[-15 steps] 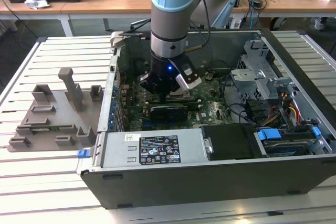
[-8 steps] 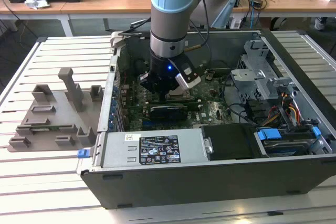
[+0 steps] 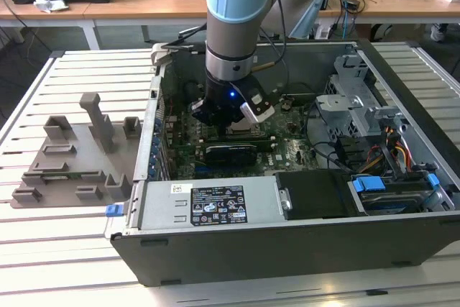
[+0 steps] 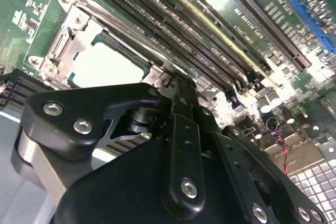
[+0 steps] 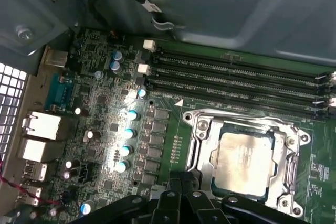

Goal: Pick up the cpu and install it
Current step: 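Install the second cpu locking lever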

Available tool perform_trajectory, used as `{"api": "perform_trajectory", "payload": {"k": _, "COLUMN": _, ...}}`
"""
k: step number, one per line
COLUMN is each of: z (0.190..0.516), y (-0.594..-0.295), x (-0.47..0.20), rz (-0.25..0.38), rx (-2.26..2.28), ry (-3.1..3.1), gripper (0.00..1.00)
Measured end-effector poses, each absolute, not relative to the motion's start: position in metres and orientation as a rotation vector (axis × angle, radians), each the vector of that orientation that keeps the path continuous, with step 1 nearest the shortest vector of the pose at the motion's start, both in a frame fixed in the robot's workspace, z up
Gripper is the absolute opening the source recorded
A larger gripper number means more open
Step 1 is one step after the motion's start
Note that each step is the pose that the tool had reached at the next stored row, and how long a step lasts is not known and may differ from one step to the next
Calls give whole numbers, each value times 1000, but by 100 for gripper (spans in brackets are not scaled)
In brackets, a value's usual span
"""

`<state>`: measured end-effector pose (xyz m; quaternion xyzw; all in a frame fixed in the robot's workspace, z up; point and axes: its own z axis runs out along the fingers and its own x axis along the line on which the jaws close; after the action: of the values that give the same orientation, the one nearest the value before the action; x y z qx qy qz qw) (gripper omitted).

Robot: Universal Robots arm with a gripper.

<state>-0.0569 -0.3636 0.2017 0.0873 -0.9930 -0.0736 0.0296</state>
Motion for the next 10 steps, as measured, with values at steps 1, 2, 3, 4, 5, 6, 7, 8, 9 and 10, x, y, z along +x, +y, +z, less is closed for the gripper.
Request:
{"api": "perform_trajectory", "payload": {"k": 1, "z": 203, "y": -363, "x": -57, "rz": -229, "rx": 270, "ry": -3063, "gripper": 11}}
{"api": "perform_trajectory", "payload": {"k": 2, "z": 206, "y": -363, "x": -57, "rz": -227, "rx": 271, "ry": -3063, "gripper": 11}}
{"api": "perform_trajectory", "payload": {"k": 3, "z": 208, "y": -363, "x": -56, "rz": -227, "rx": 271, "ry": -3062, "gripper": 11}}
{"api": "perform_trajectory", "payload": {"k": 4, "z": 209, "y": -363, "x": -54, "rz": -227, "rx": 271, "ry": -3062, "gripper": 11}}
{"api": "perform_trajectory", "payload": {"k": 5, "z": 210, "y": -362, "x": -50, "rz": -227, "rx": 270, "ry": -3061, "gripper": 11}}
{"api": "perform_trajectory", "payload": {"k": 6, "z": 210, "y": -362, "x": -46, "rz": -227, "rx": 269, "ry": -3058, "gripper": 11}}
{"api": "perform_trajectory", "payload": {"k": 7, "z": 210, "y": -360, "x": -41, "rz": -228, "rx": 269, "ry": -3054, "gripper": 11}}
{"api": "perform_trajectory", "payload": {"k": 8, "z": 210, "y": -359, "x": -35, "rz": -228, "rx": 268, "ry": -3049, "gripper": 11}}
{"api": "perform_trajectory", "payload": {"k": 9, "z": 209, "y": -358, "x": -31, "rz": -228, "rx": 267, "ry": -3045, "gripper": 11}}
{"api": "perform_trajectory", "payload": {"k": 10, "z": 209, "y": -356, "x": -21, "rz": -228, "rx": 265, "ry": -3037, "gripper": 11}}
